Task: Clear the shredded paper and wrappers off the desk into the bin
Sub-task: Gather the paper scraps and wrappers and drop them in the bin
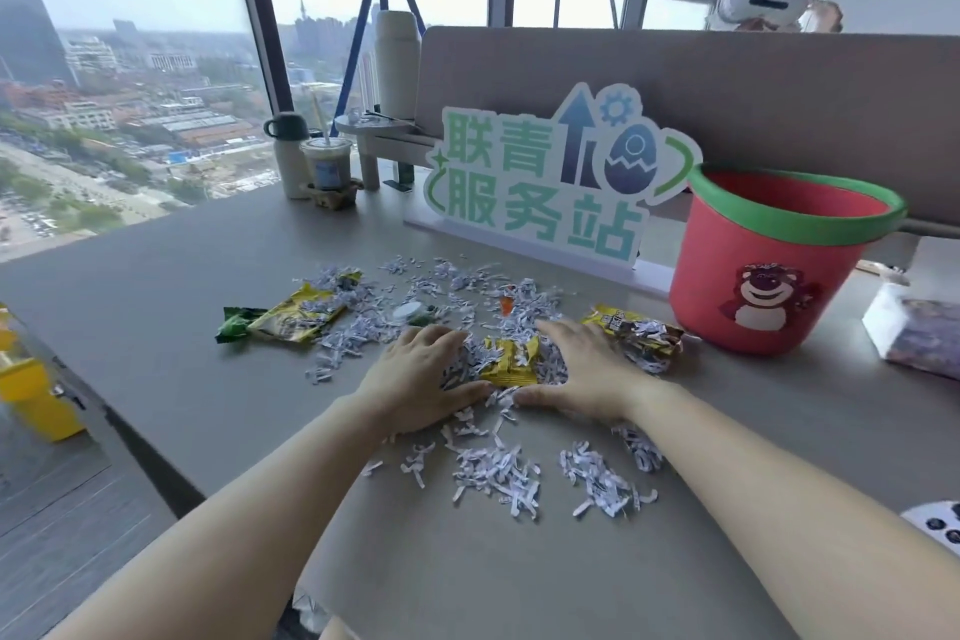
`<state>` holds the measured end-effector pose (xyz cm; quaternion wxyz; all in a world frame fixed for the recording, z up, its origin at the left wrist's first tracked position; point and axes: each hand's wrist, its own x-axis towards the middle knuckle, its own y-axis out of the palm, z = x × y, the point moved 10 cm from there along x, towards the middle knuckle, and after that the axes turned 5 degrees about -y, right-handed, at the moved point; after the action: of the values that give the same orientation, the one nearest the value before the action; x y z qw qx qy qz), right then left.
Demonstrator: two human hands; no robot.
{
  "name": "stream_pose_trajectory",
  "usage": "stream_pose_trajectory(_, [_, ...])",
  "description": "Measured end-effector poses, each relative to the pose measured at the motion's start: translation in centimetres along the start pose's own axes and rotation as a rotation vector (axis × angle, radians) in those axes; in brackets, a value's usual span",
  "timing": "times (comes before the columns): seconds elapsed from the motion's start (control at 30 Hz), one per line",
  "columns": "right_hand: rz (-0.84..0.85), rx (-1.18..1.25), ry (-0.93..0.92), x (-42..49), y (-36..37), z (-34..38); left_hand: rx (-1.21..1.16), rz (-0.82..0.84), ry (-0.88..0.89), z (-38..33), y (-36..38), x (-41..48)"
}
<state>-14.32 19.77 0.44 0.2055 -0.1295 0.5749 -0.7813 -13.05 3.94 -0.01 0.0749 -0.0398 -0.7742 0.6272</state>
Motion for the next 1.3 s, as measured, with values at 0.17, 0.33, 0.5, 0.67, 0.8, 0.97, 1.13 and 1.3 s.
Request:
stream_pose_trajectory(0.17, [0.011,-0.047,0.006,0.8,-0.1,-0.2,0.010,-0.020,0.024,-0.4,-0.4,0.4])
stream_pose_trajectory(0.33, [-0.013,0.109,0.010,1.3,0.1,-0.3,-0.101,-0.045,0.028,-1.0,-0.8,0.8])
stream_pose_trajectory(0.5, [-0.080,0.167,0.008,1.3,-0.5,-0.1,-0.160,-0.044,0.016,-1.6,-0.9,1.1])
stream_pose_trajectory(0.67, [-0.142,0.136,0.000,1.0,-1.3,-0.1,-0.223,-0.049,0.035,-1.9,-1.1,1.2])
stream_pose_trajectory(0.8, [-0.176,0.163,0.001,0.8,-1.8,-0.3,-0.242,-0.078,0.051,-2.1,-1.6,1.2])
stream_pose_trajectory(0.97, [-0.181,0.170,0.021,0.5,-2.7,-0.7,-0.231,-0.103,0.060,-2.6,-2.4,1.3])
stream_pose_trajectory(1.13, [-0.197,0.226,0.027,0.2,-4.8,-0.9,-0.283,-0.162,0.032,-2.6,-4.4,1.6])
stream_pose_trajectory(1.3, [-0.208,0.230,0.017,0.0,-7.0,-0.9,-0.308,-0.194,0.026,-3.3,-6.5,2.0])
